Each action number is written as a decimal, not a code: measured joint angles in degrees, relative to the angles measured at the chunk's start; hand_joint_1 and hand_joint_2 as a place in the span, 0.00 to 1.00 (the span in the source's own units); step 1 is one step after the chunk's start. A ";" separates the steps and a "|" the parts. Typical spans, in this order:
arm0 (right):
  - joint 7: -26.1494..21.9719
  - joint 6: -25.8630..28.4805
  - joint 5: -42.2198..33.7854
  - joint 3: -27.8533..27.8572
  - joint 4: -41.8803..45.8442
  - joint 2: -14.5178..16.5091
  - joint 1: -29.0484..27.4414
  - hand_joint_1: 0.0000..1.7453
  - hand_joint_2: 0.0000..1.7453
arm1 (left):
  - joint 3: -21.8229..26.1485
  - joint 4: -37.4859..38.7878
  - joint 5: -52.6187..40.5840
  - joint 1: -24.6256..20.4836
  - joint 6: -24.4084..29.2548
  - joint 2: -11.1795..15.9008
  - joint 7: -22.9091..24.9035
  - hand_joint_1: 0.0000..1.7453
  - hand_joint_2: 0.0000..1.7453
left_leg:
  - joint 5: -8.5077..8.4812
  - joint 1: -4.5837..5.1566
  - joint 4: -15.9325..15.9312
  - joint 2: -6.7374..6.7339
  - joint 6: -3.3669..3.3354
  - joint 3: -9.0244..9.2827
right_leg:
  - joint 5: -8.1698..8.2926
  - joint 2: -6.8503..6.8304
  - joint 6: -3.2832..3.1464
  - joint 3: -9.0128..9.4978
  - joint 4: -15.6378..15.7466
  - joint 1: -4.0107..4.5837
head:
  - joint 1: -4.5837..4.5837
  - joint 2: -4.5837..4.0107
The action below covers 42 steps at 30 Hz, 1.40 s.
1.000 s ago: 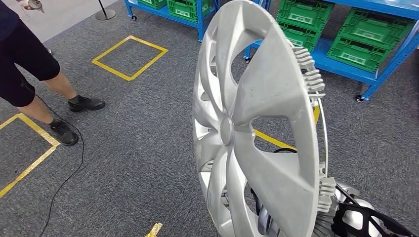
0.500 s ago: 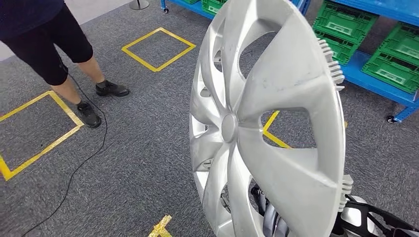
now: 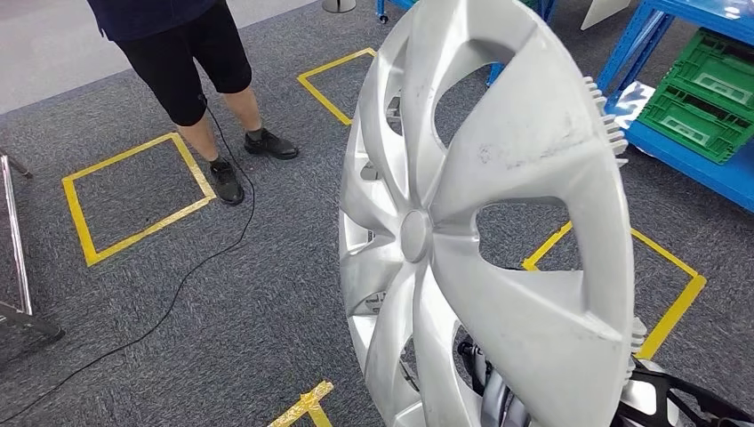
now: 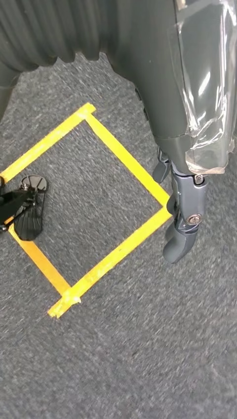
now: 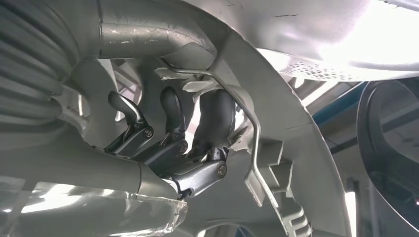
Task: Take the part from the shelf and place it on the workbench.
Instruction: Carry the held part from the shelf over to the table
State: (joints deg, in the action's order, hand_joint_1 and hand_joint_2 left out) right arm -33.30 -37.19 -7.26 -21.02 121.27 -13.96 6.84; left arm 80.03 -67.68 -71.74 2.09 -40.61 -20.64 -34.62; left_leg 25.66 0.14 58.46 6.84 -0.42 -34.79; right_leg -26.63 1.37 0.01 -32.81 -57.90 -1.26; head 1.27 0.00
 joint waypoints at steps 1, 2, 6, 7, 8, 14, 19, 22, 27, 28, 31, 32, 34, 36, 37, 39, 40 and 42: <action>-0.03 -0.06 -0.13 -0.02 0.01 0.07 -0.03 0.92 1.00 | 0.00 -0.04 0.00 0.03 -0.01 -0.01 0.00 0.00 1.00 | 1.11 -0.04 1.89 -1.74 0.34 -0.90 | -0.02 -0.61 -0.34 0.14 0.09 -0.08 | 0.15 0.00; -0.07 -0.13 -0.25 -0.03 0.01 0.14 -0.06 0.92 1.00 | -0.02 -0.08 0.00 0.00 -0.03 0.01 0.00 0.00 1.00 | 2.73 -0.12 4.93 -3.77 0.67 -2.36 | -0.11 -1.22 -0.59 0.25 0.13 -0.05 | 0.30 0.00; -0.12 -0.54 -0.47 -0.08 -0.01 0.50 -0.17 0.92 1.00 | -0.10 -0.08 0.01 0.01 -0.19 -0.05 0.01 0.00 1.00 | 6.78 -0.84 16.06 -6.60 1.44 -8.10 | -0.47 -3.90 -0.96 0.37 0.11 0.18 | 0.47 0.00; -0.09 -0.66 -0.51 -0.09 -0.01 0.60 -0.17 0.92 1.00 | -0.10 -0.08 0.01 0.06 -0.25 -0.08 0.01 0.00 1.00 | 5.55 -0.93 14.37 -6.84 1.44 -7.28 | -0.58 -4.56 -0.89 0.46 0.11 0.20 | 0.47 0.00; -0.06 -0.78 -0.62 -0.09 0.00 0.72 -0.17 0.92 1.00 | -0.10 -0.12 0.04 0.09 -0.34 -0.08 0.02 0.00 1.00 | 3.70 -0.92 10.70 -7.51 1.34 -5.33 | -0.71 -5.21 -0.77 0.63 0.11 0.22 | 0.48 0.00; 0.31 -1.14 -1.51 -0.01 0.03 1.30 -0.19 0.92 1.00 | -0.22 -0.57 0.39 0.16 -1.07 0.03 0.35 0.00 1.00 | 0.20 0.10 -0.63 -9.80 -0.22 0.41 | -1.72 -8.54 0.73 1.32 0.15 0.77 | 0.39 0.00; 0.47 -1.14 -2.17 0.40 0.16 1.37 -0.71 0.92 1.00 | -0.40 -0.98 0.91 0.26 -1.22 0.01 0.96 0.00 1.00 | -0.53 -0.28 -1.60 -5.99 -1.56 1.48 | -6.84 -2.39 0.39 -4.15 -11.46 0.39 | -0.17 0.00; 0.58 -1.14 -2.16 0.48 0.15 1.36 -1.08 0.92 1.00 | -0.63 -0.99 0.95 0.24 -1.20 -0.03 1.09 0.00 1.00 | -0.45 -0.18 -1.54 -3.07 -1.58 1.59 | -7.20 -1.56 0.93 -7.38 -15.88 0.38 | -0.28 0.00; 0.93 -1.16 -2.29 0.63 0.21 1.40 -1.03 0.92 1.00 | -0.81 -1.01 1.21 0.53 -1.16 -0.04 1.15 0.00 1.00 | 0.19 -0.07 -0.59 0.82 -0.55 1.21 | -0.16 1.66 1.14 -1.01 -0.85 0.27 | -0.25 0.00; 1.09 -1.16 -2.37 0.63 0.25 1.43 -1.01 0.92 1.00 | -0.84 -1.01 1.40 0.76 -1.15 -0.05 1.21 0.00 1.00 | 0.25 -0.06 -0.51 1.25 -0.29 1.03 | -0.08 1.49 0.56 -0.90 -0.84 0.47 | -0.24 0.00; 1.64 -1.16 -2.62 0.58 0.28 1.61 -0.96 0.92 1.00 | -0.93 -1.09 2.18 1.41 -1.05 -0.09 1.57 0.00 1.00 | 1.13 -0.12 0.80 -0.40 0.48 0.22 | -0.06 -0.16 -0.63 -0.51 -0.58 0.35 | -0.06 0.00; 1.78 -1.16 -2.72 0.57 0.29 1.70 -0.97 0.92 1.00 | -0.99 -1.13 2.43 1.45 -0.99 -0.09 1.72 0.00 1.00 | 2.29 -0.11 2.94 -2.25 0.77 -0.79 | -0.13 -0.77 -0.99 -0.30 -0.47 0.30 | 0.07 0.00; 1.96 -1.16 -2.89 0.56 0.30 1.81 -1.00 0.92 1.00 | -1.18 -1.16 2.83 1.41 -0.90 -0.08 2.01 0.00 1.00 | 5.57 -0.29 10.08 -5.51 1.22 -4.41 | -0.44 -2.07 -1.54 -0.03 -0.46 0.61 | 0.34 0.00; 2.03 -1.16 -2.98 0.52 0.30 1.85 -1.02 0.92 1.00 | -1.31 -1.15 3.05 1.42 -0.87 -0.14 2.27 0.00 1.00 | 7.22 -0.63 15.79 -6.37 1.42 -7.65 | -0.66 -3.50 -1.79 0.08 -0.46 0.88 | 0.35 0.00; 2.05 -1.16 -3.02 0.49 0.30 1.86 -1.03 0.92 1.00 | -1.33 -1.15 3.15 1.47 -0.87 -0.17 2.42 0.00 1.00 | 6.57 -0.72 15.77 -6.56 1.41 -7.83 | -0.76 -4.19 -1.83 0.15 -0.47 0.99 | 0.35 0.00; 2.07 -1.16 -3.18 0.43 0.30 1.87 -1.03 0.92 1.00 | -1.36 -1.21 3.38 1.56 -0.92 -0.16 2.74 0.00 1.00 | 3.16 -0.61 9.62 -7.78 1.04 -4.75 | -1.04 -5.45 -1.77 0.45 -0.46 1.19 | 0.35 0.00; 2.07 -1.16 -3.27 0.42 0.31 1.87 -1.04 0.92 1.00 | -1.42 -1.29 3.56 1.56 -0.97 -0.12 2.92 0.00 1.00 | 1.76 -0.28 5.66 -9.39 0.69 -2.60 | -1.23 -6.00 -1.62 0.66 -0.48 1.38 | 0.34 0.00; 2.07 -1.16 -3.44 0.42 0.31 1.85 -1.04 0.92 1.00 | -1.63 -1.46 3.92 1.54 -1.10 -0.05 3.18 0.00 1.00 | 0.53 0.37 0.86 -11.57 0.01 -0.06 | -1.59 -7.13 -1.21 0.99 -0.48 1.68 | 0.30 0.00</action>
State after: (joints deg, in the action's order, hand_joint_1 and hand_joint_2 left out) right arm -31.23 -38.36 -10.70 -20.61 121.57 -12.10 5.79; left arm 78.41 -69.14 -67.82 3.62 -41.71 -20.70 -31.44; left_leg 26.19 0.52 59.32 -4.72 -0.41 -34.85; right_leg -28.22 -5.76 -1.20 -31.82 -58.38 0.42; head 1.57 0.00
